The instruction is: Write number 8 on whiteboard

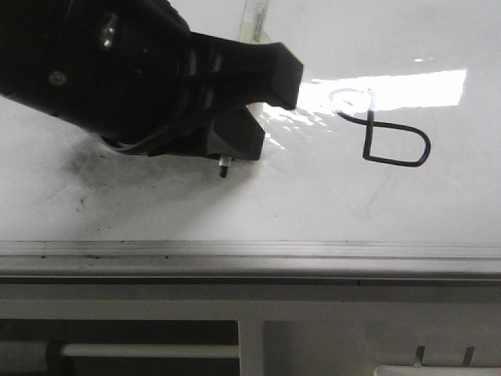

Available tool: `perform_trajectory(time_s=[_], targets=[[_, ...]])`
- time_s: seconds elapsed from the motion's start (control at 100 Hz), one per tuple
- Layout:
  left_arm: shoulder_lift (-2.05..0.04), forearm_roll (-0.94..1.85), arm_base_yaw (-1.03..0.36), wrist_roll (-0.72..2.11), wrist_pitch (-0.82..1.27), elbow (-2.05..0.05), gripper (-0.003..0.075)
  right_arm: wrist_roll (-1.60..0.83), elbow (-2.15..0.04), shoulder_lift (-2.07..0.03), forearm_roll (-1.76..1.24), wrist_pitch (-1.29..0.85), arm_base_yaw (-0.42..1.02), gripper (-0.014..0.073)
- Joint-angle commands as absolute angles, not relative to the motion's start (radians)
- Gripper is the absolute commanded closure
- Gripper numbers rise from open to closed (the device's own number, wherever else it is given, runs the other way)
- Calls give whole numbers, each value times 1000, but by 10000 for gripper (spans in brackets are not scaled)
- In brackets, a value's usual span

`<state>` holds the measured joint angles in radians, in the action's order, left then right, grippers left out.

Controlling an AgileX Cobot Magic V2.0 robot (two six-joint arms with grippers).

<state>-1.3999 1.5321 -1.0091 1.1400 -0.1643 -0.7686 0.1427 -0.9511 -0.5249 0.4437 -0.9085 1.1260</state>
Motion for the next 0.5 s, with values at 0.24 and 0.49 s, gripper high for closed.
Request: perform_trajectory(time_s=[0.24,0.49], targets=[[-1390,1613,-902,1132,-177,-794,722,148,-978,-536,481,-805,1127,645],[-1390,1638,-880,1132,-172,-794,458,148,-978,-536,469,-805,1127,645]])
